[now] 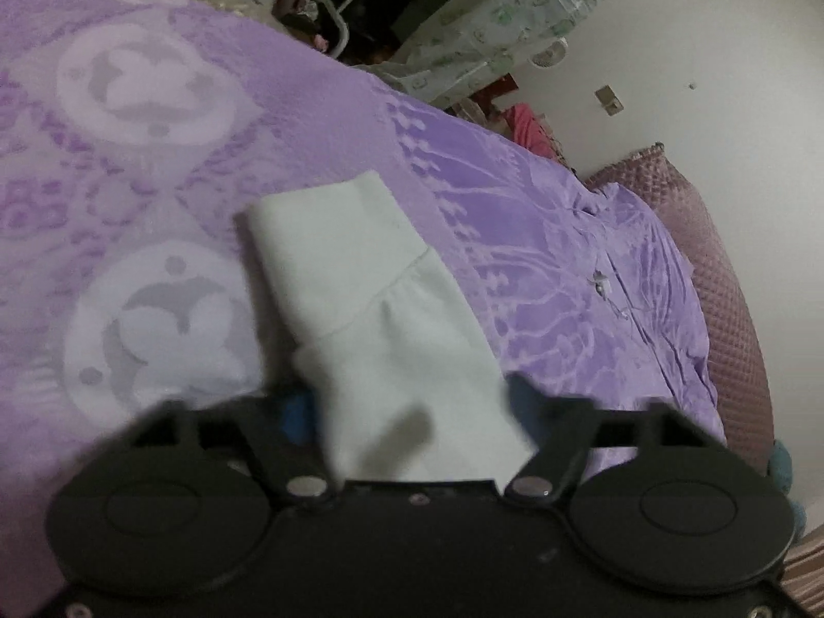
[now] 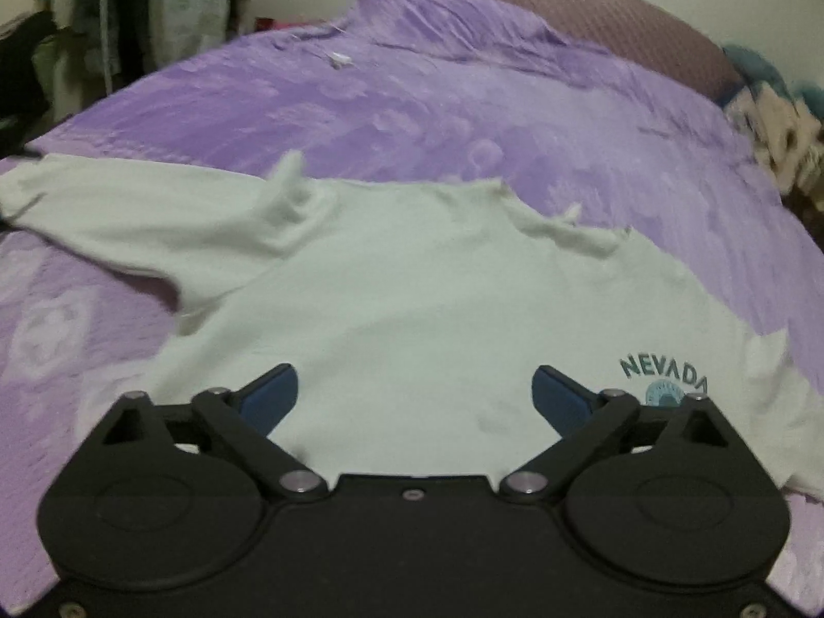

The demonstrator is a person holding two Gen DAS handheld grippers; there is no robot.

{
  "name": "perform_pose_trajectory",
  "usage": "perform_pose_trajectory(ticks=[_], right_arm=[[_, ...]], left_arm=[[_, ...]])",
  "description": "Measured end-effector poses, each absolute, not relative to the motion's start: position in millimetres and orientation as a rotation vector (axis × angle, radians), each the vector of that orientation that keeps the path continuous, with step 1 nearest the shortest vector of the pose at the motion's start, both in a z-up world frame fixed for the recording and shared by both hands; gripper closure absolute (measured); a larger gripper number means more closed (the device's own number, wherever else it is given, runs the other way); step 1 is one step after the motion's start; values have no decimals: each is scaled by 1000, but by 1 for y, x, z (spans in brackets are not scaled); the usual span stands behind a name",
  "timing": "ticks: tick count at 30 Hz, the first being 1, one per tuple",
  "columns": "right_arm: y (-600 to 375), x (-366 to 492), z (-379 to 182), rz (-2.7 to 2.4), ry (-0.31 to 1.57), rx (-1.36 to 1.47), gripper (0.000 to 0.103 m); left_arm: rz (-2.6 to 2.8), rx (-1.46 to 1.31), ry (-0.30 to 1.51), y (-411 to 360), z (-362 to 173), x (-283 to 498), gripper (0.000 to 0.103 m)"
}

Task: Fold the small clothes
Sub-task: 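Reach the left tool to a sweatshirt sleeve cuff and close on it, then carry the held sleeve across the shirt front and open the left tool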

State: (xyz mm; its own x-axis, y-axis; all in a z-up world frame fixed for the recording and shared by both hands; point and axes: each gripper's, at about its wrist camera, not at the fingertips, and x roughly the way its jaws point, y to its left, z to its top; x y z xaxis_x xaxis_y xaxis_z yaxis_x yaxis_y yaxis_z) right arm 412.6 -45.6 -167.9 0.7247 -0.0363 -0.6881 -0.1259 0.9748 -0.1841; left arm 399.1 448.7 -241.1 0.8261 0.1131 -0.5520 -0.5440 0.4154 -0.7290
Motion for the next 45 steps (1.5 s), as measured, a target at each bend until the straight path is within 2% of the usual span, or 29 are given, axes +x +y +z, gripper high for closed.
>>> perform_pose_trajectory(ticks=[1,2,5,9,10,11,12,13,14,20,28,30,32,37,38,39,45], right_arm=[[-47,414,-168,45,758,-229,7],[-49,415,-167,35,750,-243,7],[-52,416,-165,14,734,-268,7],[-60,429,-173,28,733,-266,7],[-65,436,-180,8,753,-266,11],[-70,445,-187,-10,779,-256,42],[-74,451,-194,-15,805,-238,64],[-79,459,-201,-6,839,-205,93],[-82,465,-205,1,854,-175,95],[-84,466,-215,35,843,-156,95],[-98,466,-226,63,863,-146,89],[-107,463,-216,47,852,-117,67],[-123,458,-209,31,863,-87,54],[-162,441,-216,-8,886,-106,58],[-168,440,-216,-16,883,-89,67],[-174,438,-217,-19,882,-71,70],[-170,440,-238,-9,888,-110,70]], left_arm=[[432,-1089,473,452,-246,401,87],[431,-1119,495,456,-253,401,101],[399,-1209,487,462,-271,399,101],[391,-1165,489,461,-262,398,101],[388,-1150,484,460,-259,398,101],[382,-1144,479,460,-257,400,101],[380,-1143,475,461,-256,400,101],[380,-1147,470,461,-256,397,101],[378,-1156,465,462,-257,397,101],[383,-1062,476,456,-246,396,101],[325,-812,391,421,-172,402,101],[311,-753,402,412,-156,410,101],[315,-706,422,404,-140,419,101],[258,-651,400,374,-103,434,101],[249,-631,402,364,-97,436,101],[241,-613,403,354,-91,440,101],[144,-547,405,290,-62,458,101]])
